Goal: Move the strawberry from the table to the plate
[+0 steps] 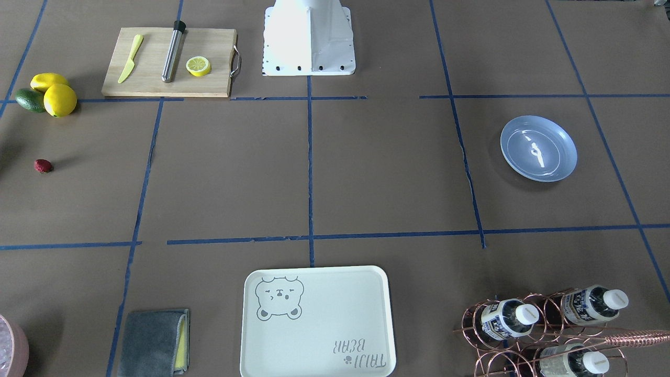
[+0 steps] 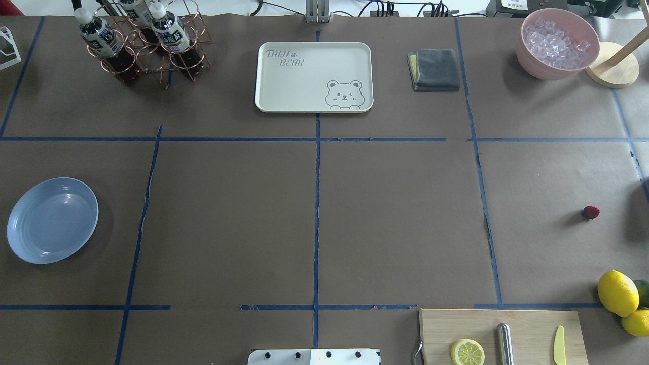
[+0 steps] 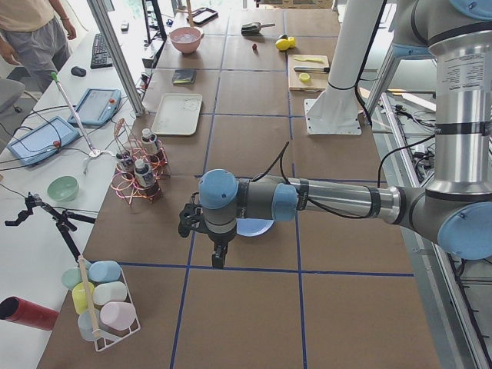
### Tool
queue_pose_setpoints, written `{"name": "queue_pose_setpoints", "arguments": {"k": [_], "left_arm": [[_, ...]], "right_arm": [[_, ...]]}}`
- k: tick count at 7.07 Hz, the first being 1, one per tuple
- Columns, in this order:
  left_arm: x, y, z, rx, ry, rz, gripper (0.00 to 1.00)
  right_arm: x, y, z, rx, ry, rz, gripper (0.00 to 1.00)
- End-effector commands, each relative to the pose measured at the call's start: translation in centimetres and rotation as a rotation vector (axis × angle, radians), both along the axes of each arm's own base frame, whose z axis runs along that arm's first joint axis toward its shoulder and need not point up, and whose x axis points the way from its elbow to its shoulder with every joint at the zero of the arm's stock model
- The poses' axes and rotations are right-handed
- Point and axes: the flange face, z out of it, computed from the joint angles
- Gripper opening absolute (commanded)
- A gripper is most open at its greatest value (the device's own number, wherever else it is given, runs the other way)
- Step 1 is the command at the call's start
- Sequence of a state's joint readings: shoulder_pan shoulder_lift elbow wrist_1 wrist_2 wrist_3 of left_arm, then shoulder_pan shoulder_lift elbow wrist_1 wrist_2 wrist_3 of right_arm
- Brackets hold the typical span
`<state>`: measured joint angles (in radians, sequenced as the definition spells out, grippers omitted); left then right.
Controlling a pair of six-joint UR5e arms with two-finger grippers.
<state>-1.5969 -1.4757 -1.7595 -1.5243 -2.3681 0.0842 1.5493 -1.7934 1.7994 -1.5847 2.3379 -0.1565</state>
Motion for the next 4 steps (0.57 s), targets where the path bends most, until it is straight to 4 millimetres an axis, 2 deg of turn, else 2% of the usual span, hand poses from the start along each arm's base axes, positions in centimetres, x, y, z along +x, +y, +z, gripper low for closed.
{"name": "queue_pose_setpoints", "arguments": {"k": [1,3,4], "left_arm": [[0.1,0.0,0.0,0.001,-0.001,0.002,1.0],[0.0,0.0,0.0,0.004,0.0,0.0,1.0],[1.4,-0.4,0.1,0.018,-0.018,0.039,1.0]], "right_arm": [[0.0,0.0,0.1,-0.006,0.0,0.003,1.0],[0.0,0.1,0.2,-0.008,-0.001,0.001,1.0],[-0.1,-0.4,-0.3,0.004,0.0,-0.001,1.0]]}}
